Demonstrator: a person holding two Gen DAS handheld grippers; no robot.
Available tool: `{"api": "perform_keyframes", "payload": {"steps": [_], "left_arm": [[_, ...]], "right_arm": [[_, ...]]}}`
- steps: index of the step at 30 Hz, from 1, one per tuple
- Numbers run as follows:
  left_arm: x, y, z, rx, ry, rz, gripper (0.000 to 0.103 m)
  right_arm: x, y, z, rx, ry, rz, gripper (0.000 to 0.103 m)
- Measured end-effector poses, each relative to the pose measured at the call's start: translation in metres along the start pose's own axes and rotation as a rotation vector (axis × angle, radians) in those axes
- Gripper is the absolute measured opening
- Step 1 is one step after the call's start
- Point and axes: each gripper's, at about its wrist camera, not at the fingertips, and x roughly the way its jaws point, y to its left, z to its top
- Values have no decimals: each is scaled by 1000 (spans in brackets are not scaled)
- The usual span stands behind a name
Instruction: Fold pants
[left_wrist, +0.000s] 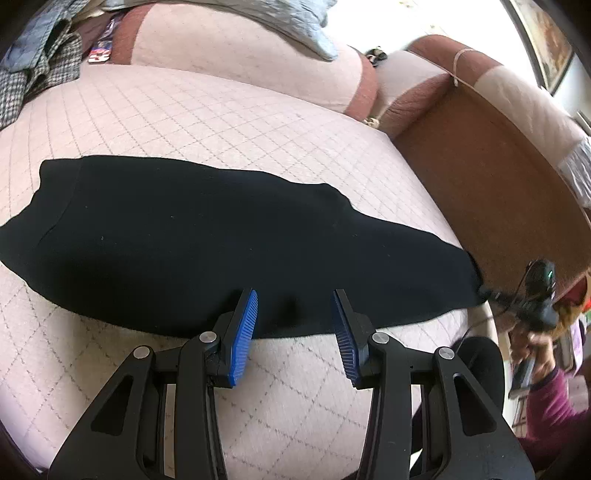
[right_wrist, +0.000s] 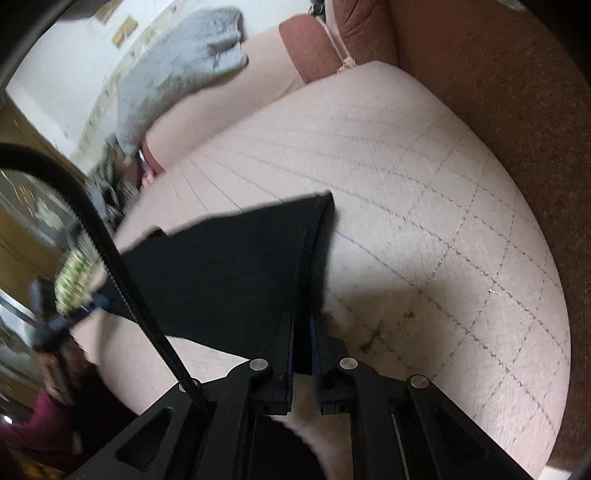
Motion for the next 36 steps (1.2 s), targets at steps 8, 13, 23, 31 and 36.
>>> {"api": "perform_keyframes", "payload": {"steps": [8, 13, 23, 31, 36], "left_arm": [[-35, 50, 10, -96, -70, 102, 47], [-68, 104, 12, -264, -138, 174, 63], [-63, 143, 24, -350, -144, 244, 63], [-52, 136, 33, -243, -136, 284, 38], [-57, 147, 39, -247, -132, 287, 15]], "right_arm": [[19, -5, -8, -67, 138, -200, 14], [-12, 33, 0, -180, -53, -304, 40], [94, 219, -20, -659, 104, 118, 41], [189, 264, -65, -912, 206, 34, 16], [183, 260, -49, -808, 188, 60, 4]]}}
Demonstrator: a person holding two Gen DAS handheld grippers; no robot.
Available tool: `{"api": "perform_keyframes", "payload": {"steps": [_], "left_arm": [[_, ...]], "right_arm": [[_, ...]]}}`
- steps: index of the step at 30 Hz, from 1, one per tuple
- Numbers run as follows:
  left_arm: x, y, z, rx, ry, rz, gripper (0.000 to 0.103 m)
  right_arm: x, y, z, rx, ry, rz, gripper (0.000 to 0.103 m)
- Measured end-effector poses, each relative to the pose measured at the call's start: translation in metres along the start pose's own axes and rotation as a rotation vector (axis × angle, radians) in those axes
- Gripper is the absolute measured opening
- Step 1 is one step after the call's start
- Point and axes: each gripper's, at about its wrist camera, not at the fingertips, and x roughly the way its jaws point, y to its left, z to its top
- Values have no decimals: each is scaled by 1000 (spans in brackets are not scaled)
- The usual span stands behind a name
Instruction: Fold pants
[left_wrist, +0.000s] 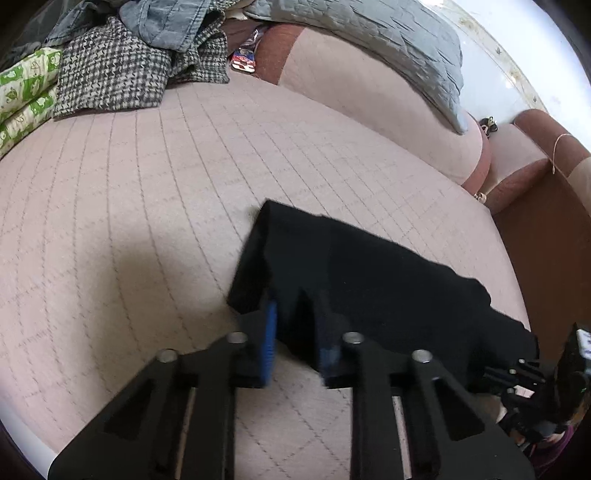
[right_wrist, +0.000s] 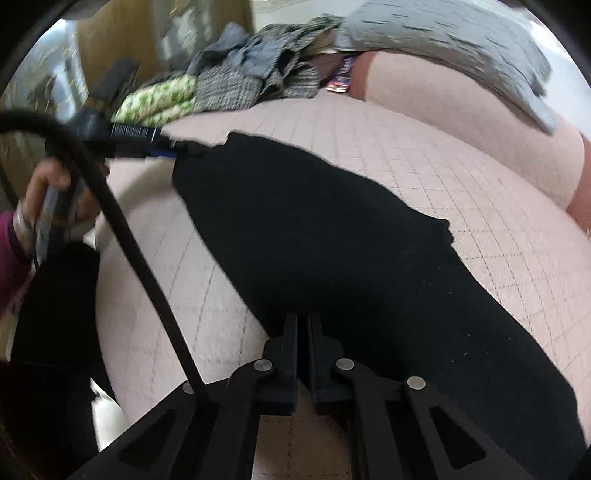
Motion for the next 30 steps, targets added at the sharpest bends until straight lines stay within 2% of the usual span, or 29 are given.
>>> {"api": "perform_keyframes", "payload": {"steps": [2, 5, 6, 8, 10, 11, 12, 13, 14, 15, 16, 18, 21, 24, 25, 26, 27, 28, 30], "left_arm": [[-9, 3, 5, -5, -30, -16, 15], [-17, 3, 11, 6, -64, -21, 15], [-14, 2, 10, 16, -56, -7, 15], [-5, 5, 8, 11, -24, 16, 15], [-2, 6, 4, 7, -4, 17, 15], [-4, 7, 3, 5, -7, 19, 15], [-8, 8, 1, 0, -19, 19, 16], [-11, 9, 0, -7, -25, 16, 20], [-15, 11, 0, -18, -27, 7, 25], [-18, 12, -1, -34, -29, -20, 34], [-22, 13, -2, -49, -34, -42, 45], [-27, 15, -6, -83, -49, -81, 58], [-22, 7, -9, -77, -9, -91, 59], [-8, -4, -11, -25, 30, -13, 59], [-5, -7, -12, -12, 29, 3, 59], [-3, -13, -13, 11, 11, 17, 57], [-3, -17, -13, 29, -4, 26, 37], [-2, -21, -12, 51, -9, 46, 19], [-1, -26, -6, 67, -25, 74, 9]], "right_arm": [[-16, 3, 7, 24, -53, 48, 3], [-28, 12, 10, 42, -88, 122, 0], [-24, 18, 9, 21, -75, 119, 0], [-9, 29, 4, -26, -38, 37, 0], [-8, 32, -4, -37, -50, -3, 0], [-12, 33, -7, -44, -65, -21, 3], [-15, 36, -9, -67, -81, -44, 10], [-17, 37, -10, -80, -87, -53, 15], [-16, 39, -9, -87, -91, -59, 33], [-16, 38, -11, -90, -99, -61, 45], [-14, 37, -10, -88, -100, -58, 45], [-2, 32, -7, -77, -81, -59, 45], [7, 23, -9, -35, -44, -42, 45], [7, 18, -12, -17, -43, -20, 45], [8, 19, -13, -25, -40, -22, 45], [10, 19, -13, -34, -35, -33, 37], [13, 18, -13, -33, -22, -45, 14], [15, 15, -12, -12, -16, -39, 7], [12, 8, -9, 36, -31, -11, 4]]}}
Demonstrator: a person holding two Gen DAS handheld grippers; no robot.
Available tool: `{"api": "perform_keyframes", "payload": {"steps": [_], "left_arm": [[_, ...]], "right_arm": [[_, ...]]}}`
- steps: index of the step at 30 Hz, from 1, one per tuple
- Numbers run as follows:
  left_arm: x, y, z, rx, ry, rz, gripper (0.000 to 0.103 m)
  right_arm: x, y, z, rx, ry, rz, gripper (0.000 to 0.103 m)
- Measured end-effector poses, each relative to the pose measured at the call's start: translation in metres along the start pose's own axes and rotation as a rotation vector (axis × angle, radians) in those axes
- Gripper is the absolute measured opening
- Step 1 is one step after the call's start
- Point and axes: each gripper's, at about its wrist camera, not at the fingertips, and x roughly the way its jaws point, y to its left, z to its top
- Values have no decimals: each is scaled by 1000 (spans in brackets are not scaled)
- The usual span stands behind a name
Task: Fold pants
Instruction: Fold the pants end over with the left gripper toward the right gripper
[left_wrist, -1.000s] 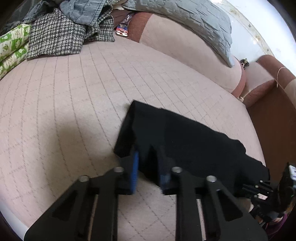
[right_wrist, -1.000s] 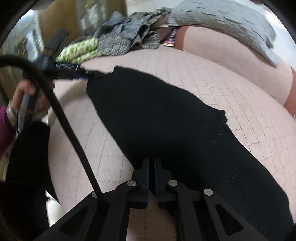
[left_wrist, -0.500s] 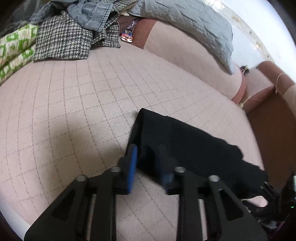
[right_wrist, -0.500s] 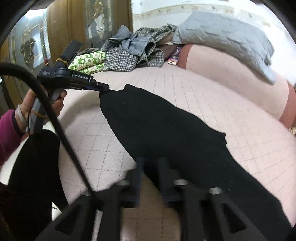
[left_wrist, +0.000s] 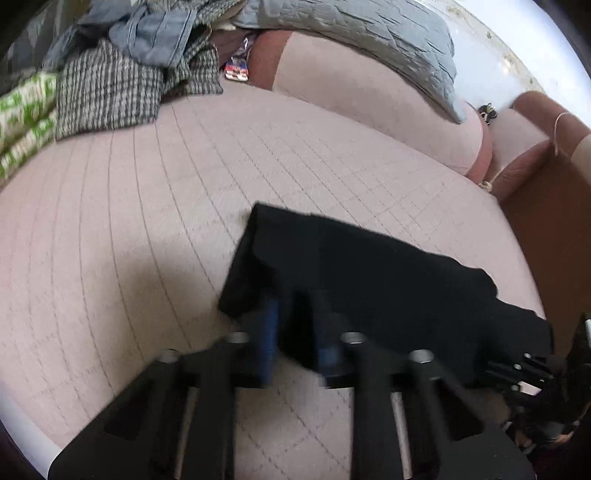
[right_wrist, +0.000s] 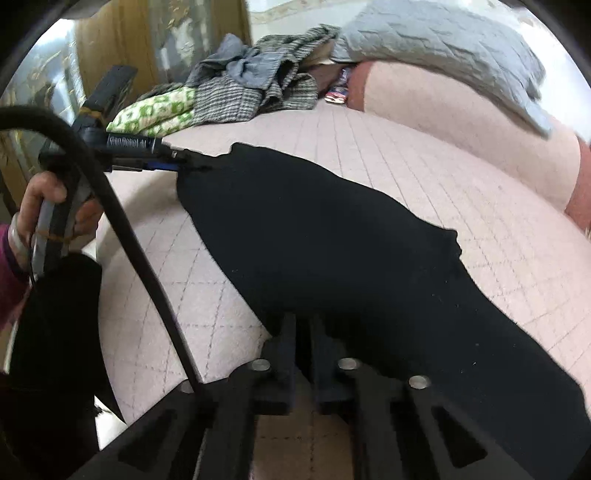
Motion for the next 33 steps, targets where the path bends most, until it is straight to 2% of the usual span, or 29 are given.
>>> {"api": "perform_keyframes", "payload": {"steps": [1, 6, 8, 11, 14, 16, 18, 20, 22, 23, 24, 26, 28, 30, 33], "left_arm": [[0, 2, 4, -6, -8, -8, 6], [-10, 2, 20, 33, -72, -11, 6], [-3, 4, 17, 35, -55, 11, 6], [19, 18, 6, 0, 17, 83, 6], [18, 25, -1, -24, 15, 62, 6], [8, 23, 2, -14, 8, 75, 7], [-1, 15, 3, 1, 1, 96, 7], [-13, 5, 4, 29, -29, 127, 14], [-27, -7, 3, 60, -73, 146, 30], [-33, -11, 3, 69, -89, 139, 34], [-39, -18, 3, 75, -108, 124, 38], [-47, -29, 3, 83, -132, 93, 38], [-48, -46, 5, 96, -126, 36, 40], [-41, -68, 5, 112, -81, -68, 46], [-17, -111, -2, 150, 24, -200, 46]], "right_arm": [[-4, -1, 2, 10, -11, 6, 4], [-25, -1, 15, 34, -75, 56, 4], [-17, -2, 13, 64, -56, 72, 4], [12, 1, -2, 96, 20, 82, 4], [5, 1, -8, 142, -14, 96, 5], [-4, -5, -8, 166, -9, 110, 10], [-20, -15, -10, 189, -10, 95, 23], [-44, -31, -16, 221, -31, 50, 25], [-77, -59, -28, 296, -47, -23, 27], [-91, -72, -34, 336, -51, -57, 34], [-113, -92, -45, 392, -63, -113, 47], [-139, -119, -61, 457, -72, -204, 59], [-164, -152, -86, 542, -52, -323, 59], [-177, -177, -104, 608, -30, -384, 59], [-179, -202, -125, 694, -14, -410, 59]]}}
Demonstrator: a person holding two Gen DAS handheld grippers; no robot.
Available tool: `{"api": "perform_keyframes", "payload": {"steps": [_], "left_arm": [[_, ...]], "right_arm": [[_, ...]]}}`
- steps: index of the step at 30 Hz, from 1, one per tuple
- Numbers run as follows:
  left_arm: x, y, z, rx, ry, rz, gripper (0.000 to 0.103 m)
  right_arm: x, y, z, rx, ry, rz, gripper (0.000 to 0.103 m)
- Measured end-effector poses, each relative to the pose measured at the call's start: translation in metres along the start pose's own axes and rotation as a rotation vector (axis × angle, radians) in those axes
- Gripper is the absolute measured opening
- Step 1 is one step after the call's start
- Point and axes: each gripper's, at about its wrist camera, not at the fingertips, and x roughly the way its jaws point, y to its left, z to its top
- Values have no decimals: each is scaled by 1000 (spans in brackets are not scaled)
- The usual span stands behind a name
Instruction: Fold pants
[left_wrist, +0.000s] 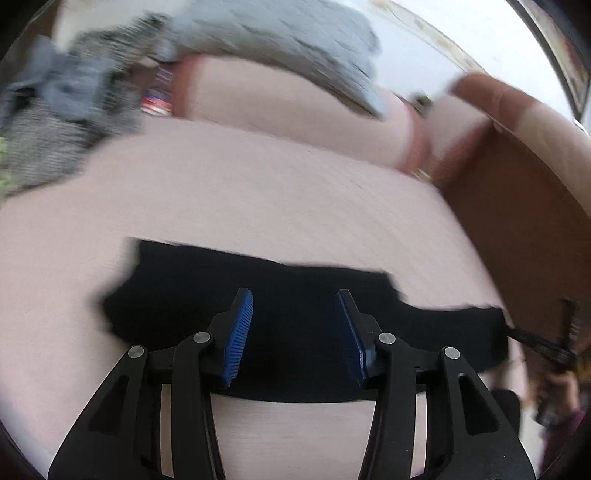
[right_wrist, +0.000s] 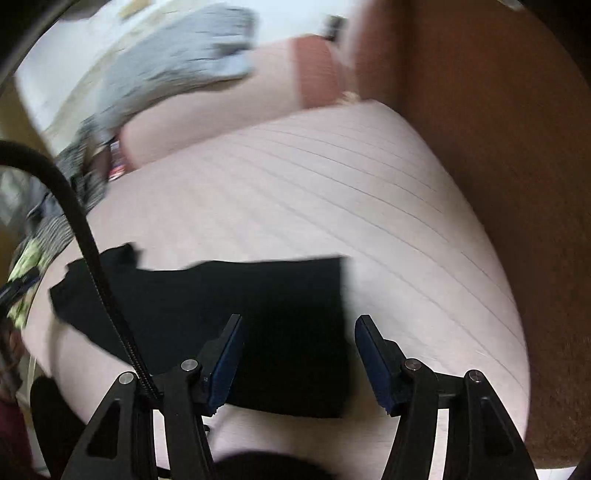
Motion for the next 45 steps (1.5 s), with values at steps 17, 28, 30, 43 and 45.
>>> {"api": "perform_keyframes", "payload": {"steps": [17, 28, 30, 43, 45], "left_arm": [[102, -157, -35, 220, 231, -268, 46], [149, -237, -1, 246, 325, -440, 63], [160, -251, 1, 292, 346, -429, 63], [183, -286, 1, 402, 359, -396, 63], [185, -296, 0, 411, 362, -411, 63]], "right_arm": [[6, -11, -37, -15, -29, 204, 57], [8, -18, -57, -66, -81, 316, 59], [10, -20, -59, -60, -95, 344, 59], [22, -27, -52, -46, -106, 462, 60], [23, -29, -50, -44, -106, 473, 60]]}}
